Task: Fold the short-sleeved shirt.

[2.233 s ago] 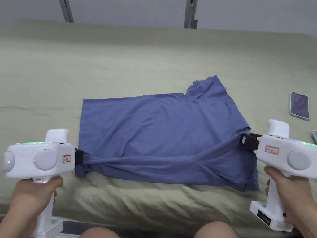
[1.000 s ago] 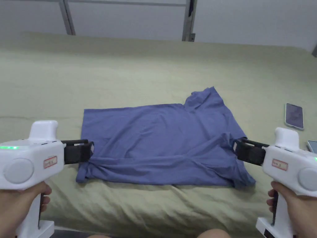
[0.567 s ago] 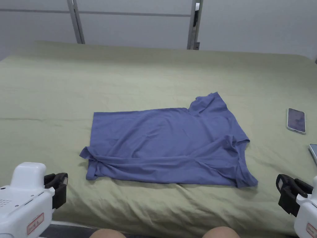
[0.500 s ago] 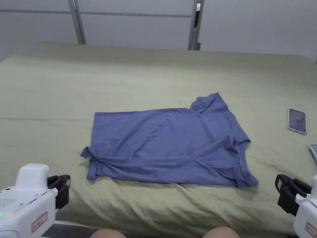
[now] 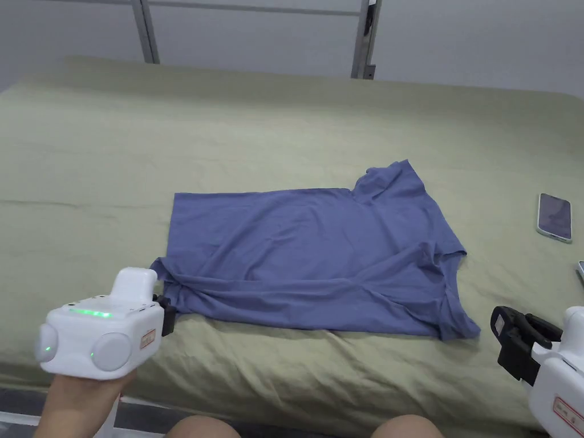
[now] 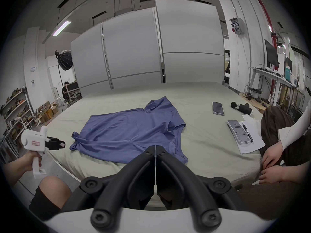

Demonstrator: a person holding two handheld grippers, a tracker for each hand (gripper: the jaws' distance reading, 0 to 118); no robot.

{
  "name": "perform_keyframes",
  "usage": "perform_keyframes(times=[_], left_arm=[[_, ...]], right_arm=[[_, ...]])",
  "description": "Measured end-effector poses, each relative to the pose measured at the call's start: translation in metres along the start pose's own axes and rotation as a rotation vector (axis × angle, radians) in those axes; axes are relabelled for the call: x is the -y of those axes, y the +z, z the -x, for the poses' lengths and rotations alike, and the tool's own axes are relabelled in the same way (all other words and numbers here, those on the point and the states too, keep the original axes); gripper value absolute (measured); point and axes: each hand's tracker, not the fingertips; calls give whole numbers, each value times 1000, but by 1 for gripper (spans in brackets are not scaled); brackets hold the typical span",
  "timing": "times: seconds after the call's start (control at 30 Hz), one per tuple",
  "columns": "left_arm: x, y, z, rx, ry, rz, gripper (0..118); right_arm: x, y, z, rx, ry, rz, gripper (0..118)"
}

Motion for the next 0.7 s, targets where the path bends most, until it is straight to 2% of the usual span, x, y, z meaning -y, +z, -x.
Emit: perform_keyframes(times=[0.03, 0.07, 0.1, 0.17, 0.3, 0.43, 0.47, 0.5, 0.57, 0.63, 0.67, 0.7], left_arm=[[-1, -8, 0, -14, 11, 9, 83], [-5, -18, 1, -24, 26, 78, 118], [-7, -29, 1, -29, 30, 170, 118], [-12, -43, 10, -15, 36, 126, 118], [-15, -70, 28, -58, 12, 169, 118], [-5, -72, 14, -41, 42, 164, 118], [-5, -73, 16, -37, 41, 166, 117], [-2, -70, 15, -30, 40, 144, 107], [-1, -63, 10, -15, 55, 100, 66], [-6, -60, 10, 20, 58, 114, 33], [-5, -57, 7, 24, 66, 134, 19], [-8, -52, 8, 18, 68, 133, 17]], right_arm=[[1, -1, 0, 2, 2, 5, 4], [2, -1, 0, 4, 4, 8, 4], [-1, -2, -1, 5, 2, 16, 4], [0, -4, -1, 5, -6, 27, 4], [-1, -8, -2, 8, -13, 36, 4], [-1, -12, -1, 9, -20, 44, 4], [0, -12, -1, 7, -23, 46, 4], [-1, -15, -1, 6, -26, 49, 4], [2, -18, 0, 10, -26, 58, 4], [5, -23, 0, 8, -29, 72, 4], [6, -26, 0, 3, -30, 81, 4], [8, -29, 1, -1, -27, 91, 4]])
